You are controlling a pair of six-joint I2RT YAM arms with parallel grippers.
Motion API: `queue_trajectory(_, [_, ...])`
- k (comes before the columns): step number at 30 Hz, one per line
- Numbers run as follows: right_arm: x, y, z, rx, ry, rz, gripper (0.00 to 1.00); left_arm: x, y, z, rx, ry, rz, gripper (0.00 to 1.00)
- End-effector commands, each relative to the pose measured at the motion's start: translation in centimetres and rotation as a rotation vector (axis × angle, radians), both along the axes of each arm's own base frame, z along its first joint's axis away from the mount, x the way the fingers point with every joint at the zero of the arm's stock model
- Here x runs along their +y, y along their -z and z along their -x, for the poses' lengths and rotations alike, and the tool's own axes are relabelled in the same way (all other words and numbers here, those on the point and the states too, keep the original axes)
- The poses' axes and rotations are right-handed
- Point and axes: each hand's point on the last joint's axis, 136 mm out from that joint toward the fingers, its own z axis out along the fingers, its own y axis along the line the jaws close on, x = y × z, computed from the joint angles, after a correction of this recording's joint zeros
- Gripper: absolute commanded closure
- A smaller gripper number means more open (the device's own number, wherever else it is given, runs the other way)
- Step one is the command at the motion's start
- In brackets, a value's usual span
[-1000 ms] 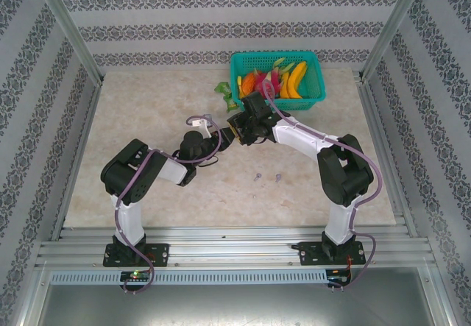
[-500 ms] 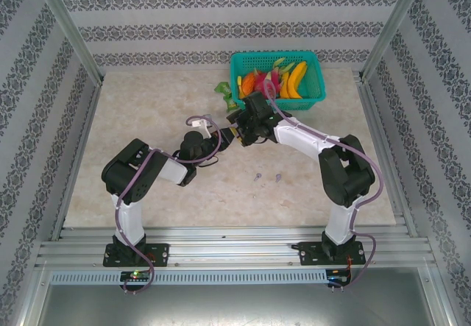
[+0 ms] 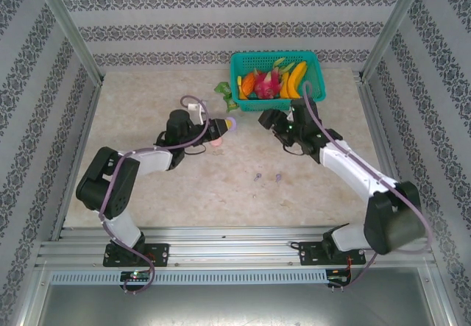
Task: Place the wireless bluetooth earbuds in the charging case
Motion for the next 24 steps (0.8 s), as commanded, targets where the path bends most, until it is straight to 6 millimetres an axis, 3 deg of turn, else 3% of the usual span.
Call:
queue_trajectory(1, [1.9, -2.9, 2.1, -0.283, -0.271, 0.06, 0.27, -0.8, -1.7, 2.7, -0.029, 0.217, -0.033, 1.0])
queue_trajectory(7, [3.1, -4.0, 3.8, -0.36, -0.379, 0.02, 0.27, -1.3, -4.4, 3.8, -0.074, 0.324, -0.018, 1.0])
queue_trajectory(18, [6.3, -4.5, 2.8, -0.37, -0.429, -0.024, 0.28, -1.6, -6.5, 4.7, -0.113, 0.364, 0.02, 1.0])
queue_trajectory(24, [7.2, -4.2, 2.2, -0.366, -0.425, -0.034, 0.29, -1.6, -7.2, 5.1, -0.128, 0.372, 0.022, 1.0])
